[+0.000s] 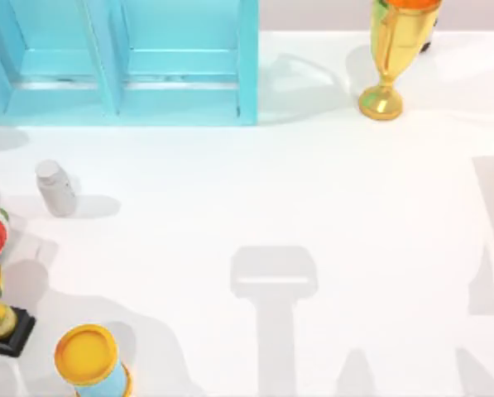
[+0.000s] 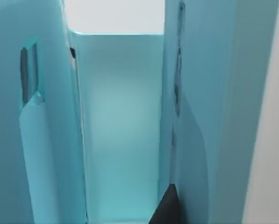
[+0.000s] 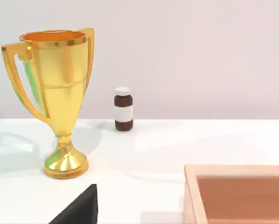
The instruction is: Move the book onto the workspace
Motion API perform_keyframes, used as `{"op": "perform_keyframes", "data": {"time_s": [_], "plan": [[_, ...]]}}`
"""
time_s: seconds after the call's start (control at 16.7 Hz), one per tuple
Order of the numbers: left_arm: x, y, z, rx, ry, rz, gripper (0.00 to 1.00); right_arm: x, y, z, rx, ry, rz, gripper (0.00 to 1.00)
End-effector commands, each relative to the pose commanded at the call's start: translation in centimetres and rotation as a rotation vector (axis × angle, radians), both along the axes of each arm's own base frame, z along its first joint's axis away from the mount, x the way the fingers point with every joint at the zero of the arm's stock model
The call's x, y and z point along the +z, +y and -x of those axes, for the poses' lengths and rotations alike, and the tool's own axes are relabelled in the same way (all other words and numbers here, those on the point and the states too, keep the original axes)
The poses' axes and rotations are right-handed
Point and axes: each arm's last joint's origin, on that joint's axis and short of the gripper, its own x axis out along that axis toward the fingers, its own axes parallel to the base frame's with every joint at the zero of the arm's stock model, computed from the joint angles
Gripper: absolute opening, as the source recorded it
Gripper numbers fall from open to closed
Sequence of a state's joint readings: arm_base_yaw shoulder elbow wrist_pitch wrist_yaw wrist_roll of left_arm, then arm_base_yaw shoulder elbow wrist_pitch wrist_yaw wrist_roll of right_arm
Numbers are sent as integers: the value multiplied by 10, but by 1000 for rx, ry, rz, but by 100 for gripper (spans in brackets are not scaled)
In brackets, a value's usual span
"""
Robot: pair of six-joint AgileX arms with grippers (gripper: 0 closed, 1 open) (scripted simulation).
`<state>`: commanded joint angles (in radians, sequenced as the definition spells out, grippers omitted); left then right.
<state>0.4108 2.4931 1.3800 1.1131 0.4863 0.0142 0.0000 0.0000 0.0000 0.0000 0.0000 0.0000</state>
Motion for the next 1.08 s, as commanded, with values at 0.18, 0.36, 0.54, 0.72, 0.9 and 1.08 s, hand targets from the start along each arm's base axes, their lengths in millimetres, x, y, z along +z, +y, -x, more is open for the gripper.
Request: {"op": "perform_keyframes", "data": {"time_s": [0.18, 0.36, 0.54, 0.72, 0.9, 1.08], "plan": [[0, 0, 0, 0, 0, 0, 0, 0, 0, 0, 0, 0, 0, 100], [0, 0, 0, 0, 0, 0, 0, 0, 0, 0, 0, 0, 0, 100], [2, -2, 2, -13, 9, 3, 0, 0, 0, 0, 0, 0, 0, 100], [18, 3, 19, -51, 58, 29, 0, 0, 0, 0, 0, 0, 0, 100], [60, 15, 50, -37, 74, 43, 0, 0, 0, 0, 0, 0, 0, 100], [139, 27, 93, 22, -22, -12, 0, 0, 0, 0, 0, 0, 0, 100]]}}
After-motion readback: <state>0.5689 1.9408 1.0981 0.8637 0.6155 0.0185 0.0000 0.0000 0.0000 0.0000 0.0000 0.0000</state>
